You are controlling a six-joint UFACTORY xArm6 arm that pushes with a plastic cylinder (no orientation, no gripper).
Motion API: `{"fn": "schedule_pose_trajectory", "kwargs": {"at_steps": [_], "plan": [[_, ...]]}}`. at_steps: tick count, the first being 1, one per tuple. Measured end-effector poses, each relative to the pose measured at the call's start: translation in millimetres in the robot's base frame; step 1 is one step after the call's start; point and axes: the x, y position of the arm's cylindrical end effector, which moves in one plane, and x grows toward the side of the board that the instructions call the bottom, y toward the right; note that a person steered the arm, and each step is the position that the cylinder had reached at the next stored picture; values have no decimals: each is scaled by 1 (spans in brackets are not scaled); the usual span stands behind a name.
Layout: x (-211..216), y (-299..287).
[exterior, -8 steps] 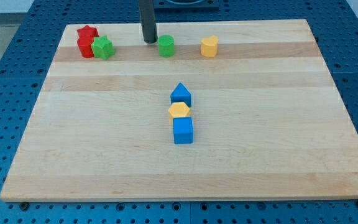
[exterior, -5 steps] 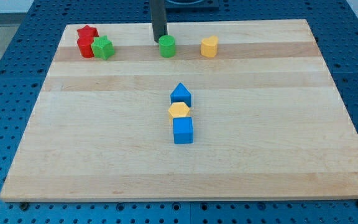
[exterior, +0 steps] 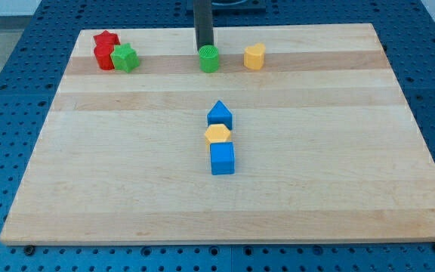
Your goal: Move the green circle to the top of the blue triangle
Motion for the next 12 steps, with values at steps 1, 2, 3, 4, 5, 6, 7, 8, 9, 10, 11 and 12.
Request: {"fn": "schedule_pose_trajectory", "kwargs": {"at_steps": [1, 2, 3, 4, 5, 6, 7, 8, 9, 10, 11, 12], "plan": [[5, 0], [14, 1], [25, 3], [36, 3], [44, 3], [52, 3], [57, 3], [63, 8], [66, 16], [66, 20], [70, 20], [72, 20]]}}
